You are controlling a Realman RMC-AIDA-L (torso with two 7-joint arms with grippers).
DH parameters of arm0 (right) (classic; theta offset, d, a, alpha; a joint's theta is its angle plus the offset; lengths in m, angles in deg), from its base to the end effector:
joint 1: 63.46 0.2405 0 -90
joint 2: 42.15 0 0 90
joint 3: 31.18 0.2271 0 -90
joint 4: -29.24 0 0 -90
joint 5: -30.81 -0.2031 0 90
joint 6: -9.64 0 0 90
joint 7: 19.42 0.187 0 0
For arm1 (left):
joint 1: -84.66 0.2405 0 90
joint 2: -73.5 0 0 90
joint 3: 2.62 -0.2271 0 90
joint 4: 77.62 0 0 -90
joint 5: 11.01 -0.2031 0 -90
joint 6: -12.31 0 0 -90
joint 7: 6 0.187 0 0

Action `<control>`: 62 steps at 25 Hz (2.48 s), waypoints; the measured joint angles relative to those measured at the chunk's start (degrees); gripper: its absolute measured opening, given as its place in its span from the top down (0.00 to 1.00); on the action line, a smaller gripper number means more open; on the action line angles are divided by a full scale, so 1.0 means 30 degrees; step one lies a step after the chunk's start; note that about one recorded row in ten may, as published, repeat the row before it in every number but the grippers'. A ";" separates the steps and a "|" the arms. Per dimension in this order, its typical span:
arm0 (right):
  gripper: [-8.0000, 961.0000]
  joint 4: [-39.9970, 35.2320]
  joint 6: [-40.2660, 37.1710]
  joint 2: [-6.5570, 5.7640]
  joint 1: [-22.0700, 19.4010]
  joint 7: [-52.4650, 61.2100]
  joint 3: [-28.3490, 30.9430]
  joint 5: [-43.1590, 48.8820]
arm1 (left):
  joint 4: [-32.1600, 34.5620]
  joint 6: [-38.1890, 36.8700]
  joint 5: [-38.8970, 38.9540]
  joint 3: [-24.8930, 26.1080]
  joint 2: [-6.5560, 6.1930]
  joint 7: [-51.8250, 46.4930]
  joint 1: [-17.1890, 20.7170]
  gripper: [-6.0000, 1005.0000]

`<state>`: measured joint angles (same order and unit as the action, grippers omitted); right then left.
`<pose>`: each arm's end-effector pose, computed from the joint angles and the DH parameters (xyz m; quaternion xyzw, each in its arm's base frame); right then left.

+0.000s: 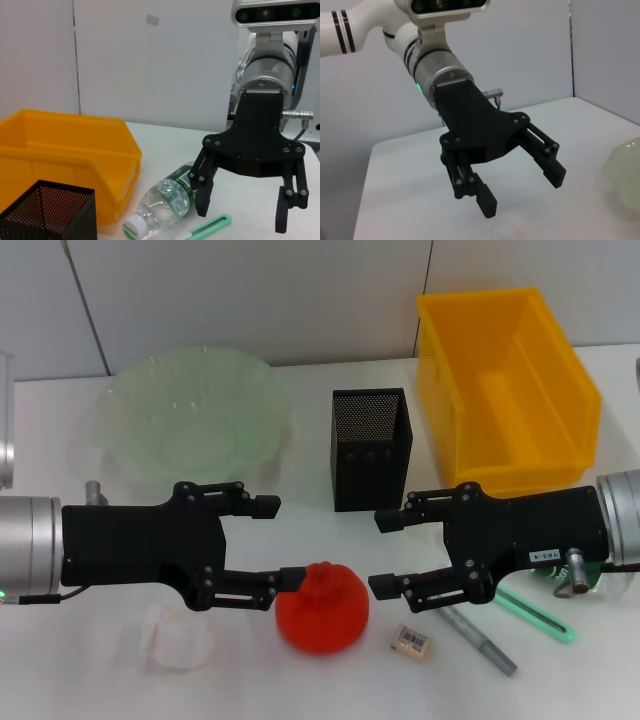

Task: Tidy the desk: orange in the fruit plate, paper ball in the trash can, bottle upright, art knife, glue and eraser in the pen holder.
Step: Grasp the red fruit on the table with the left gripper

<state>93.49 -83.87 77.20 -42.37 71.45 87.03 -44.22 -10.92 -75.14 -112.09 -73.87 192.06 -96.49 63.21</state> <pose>0.1691 0.2998 -0.0089 -0.9704 0.1158 0.1986 0.0734 -0.1456 0.3036 -0.0255 -0.9769 -0.0689 -0.1905 0.0687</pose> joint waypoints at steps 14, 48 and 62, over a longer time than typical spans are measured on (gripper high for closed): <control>0.21 -0.0026 -0.0082 0.0017 -0.0040 0.0001 -0.0253 -0.0057 | 0.0000 0.0002 0.0001 -0.0011 0.0000 -0.0005 -0.0001 0.19; 0.21 0.0334 -0.0769 -0.0117 -0.2504 0.0071 0.1900 0.0992 | -0.3701 0.5163 -0.0295 -0.3696 0.0175 -0.0606 -0.1699 0.19; 0.21 0.0000 -0.1533 -0.0085 -0.3091 -0.0509 0.3189 0.1398 | -0.5809 0.7609 0.0236 -0.5747 0.0197 -0.0615 -0.2460 0.19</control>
<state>93.49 -88.47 76.95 -51.65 69.92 96.59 -40.03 -28.34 -52.31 -111.38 -91.11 192.65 -98.33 55.83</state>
